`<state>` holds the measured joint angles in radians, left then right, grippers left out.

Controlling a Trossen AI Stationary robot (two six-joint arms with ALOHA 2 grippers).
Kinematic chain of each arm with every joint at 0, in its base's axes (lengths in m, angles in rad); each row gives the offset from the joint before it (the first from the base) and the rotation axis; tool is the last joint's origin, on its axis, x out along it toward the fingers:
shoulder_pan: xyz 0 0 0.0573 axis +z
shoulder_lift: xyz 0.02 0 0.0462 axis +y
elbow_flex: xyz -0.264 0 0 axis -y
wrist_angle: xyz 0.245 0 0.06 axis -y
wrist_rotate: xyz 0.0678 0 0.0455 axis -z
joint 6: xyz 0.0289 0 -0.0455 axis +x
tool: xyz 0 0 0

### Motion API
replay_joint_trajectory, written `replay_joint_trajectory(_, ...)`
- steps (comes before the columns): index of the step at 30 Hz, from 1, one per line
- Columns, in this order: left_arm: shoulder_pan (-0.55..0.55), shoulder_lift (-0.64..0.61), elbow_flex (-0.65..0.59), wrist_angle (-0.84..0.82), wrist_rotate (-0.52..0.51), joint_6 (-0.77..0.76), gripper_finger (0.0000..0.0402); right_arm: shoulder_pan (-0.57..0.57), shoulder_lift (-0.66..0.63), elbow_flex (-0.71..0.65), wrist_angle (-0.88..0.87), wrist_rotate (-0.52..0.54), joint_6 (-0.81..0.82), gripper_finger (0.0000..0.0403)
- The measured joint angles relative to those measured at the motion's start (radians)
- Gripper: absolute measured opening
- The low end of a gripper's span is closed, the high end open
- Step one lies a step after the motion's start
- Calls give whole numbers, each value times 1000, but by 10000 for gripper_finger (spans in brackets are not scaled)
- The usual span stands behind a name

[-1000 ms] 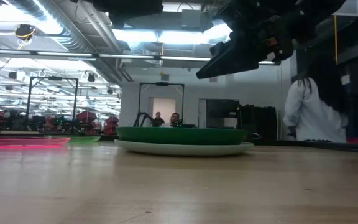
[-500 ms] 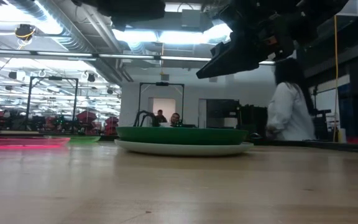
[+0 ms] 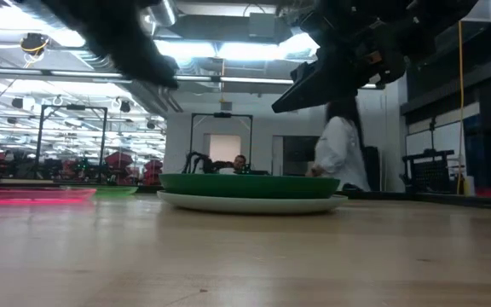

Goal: Stack plastic plates
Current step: Stack the light pink plate on top of the orange plate

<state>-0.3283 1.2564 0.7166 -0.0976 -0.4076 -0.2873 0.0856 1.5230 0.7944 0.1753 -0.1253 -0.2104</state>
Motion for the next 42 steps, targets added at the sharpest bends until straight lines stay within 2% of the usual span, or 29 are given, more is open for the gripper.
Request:
replay_joint_trajectory(10, -48, 0, 0, -428, -2, -386, 173, 0, 2, 0, 0, 0, 0, 110)
replay_joint_trajectory(17, -66, 0, -3, -652, -2, -595, 173, 0, 2, 0, 0, 0, 0, 110)
replay_joint_trajectory(29, -65, 0, -149, -680, 36, -799, 173, -1, 3, -27, 31, 0, 0, 110)
replay_joint_trajectory(42, -65, 0, -235, -664, -10, -810, 168, -1, 3, -45, 73, 2, -3, 110)
